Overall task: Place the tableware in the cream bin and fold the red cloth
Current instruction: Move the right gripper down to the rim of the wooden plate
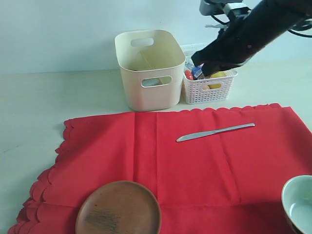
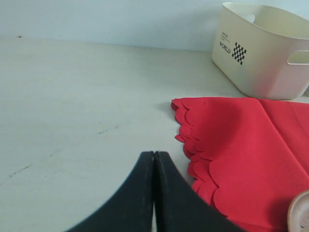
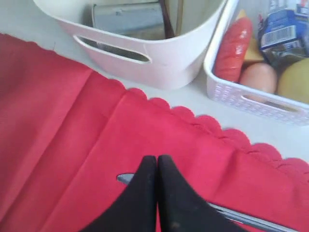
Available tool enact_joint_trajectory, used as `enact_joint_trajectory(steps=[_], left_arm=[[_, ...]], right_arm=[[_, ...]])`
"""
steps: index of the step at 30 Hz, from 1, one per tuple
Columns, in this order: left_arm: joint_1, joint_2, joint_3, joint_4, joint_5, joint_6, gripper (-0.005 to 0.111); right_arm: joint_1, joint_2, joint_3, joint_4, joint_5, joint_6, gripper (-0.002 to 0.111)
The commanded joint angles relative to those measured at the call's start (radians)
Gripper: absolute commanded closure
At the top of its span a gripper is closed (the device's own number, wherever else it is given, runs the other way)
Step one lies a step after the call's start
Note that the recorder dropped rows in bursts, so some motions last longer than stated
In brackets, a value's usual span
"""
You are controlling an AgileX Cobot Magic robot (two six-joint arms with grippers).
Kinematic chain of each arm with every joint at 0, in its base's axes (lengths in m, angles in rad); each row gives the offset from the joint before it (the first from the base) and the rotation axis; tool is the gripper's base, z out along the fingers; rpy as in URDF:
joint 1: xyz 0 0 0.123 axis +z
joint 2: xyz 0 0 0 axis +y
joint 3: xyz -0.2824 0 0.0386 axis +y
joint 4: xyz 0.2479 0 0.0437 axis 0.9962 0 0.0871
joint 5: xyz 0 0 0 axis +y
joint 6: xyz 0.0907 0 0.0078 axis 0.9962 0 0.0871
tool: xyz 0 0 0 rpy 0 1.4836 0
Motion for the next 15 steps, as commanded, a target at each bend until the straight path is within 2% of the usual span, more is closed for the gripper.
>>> enact_joint_trajectory(steps=[1, 5, 8, 11, 15], left_arm=[[0.003, -0.006, 0.004, 0.002, -0.008, -0.002, 0.107], [0.003, -0.006, 0.004, 0.002, -0.008, -0.002, 0.107], [0.003, -0.006, 0.004, 0.002, -0.008, -0.002, 0.107], [0.003, -0.006, 0.004, 0.002, -0.008, -0.002, 0.107], [0.003, -0.006, 0.004, 0.002, -0.008, -0.002, 0.107]], right_arm=[[-0.004, -0.104, 0.200, 0.143, -0.258, -0.105, 0.108], [-0.004, -0.147, 0.344, 0.404, -0.399, -0.407, 0.108], [-0.004, -0.156, 0.411, 0.613, -0.441, -0.643, 0.108], [-0.004, -0.156, 0.434, 0.694, -0.440, -0.767, 0.108], [-0.004, -0.156, 0.440, 0.691, -0.411, -0.786, 0.108]])
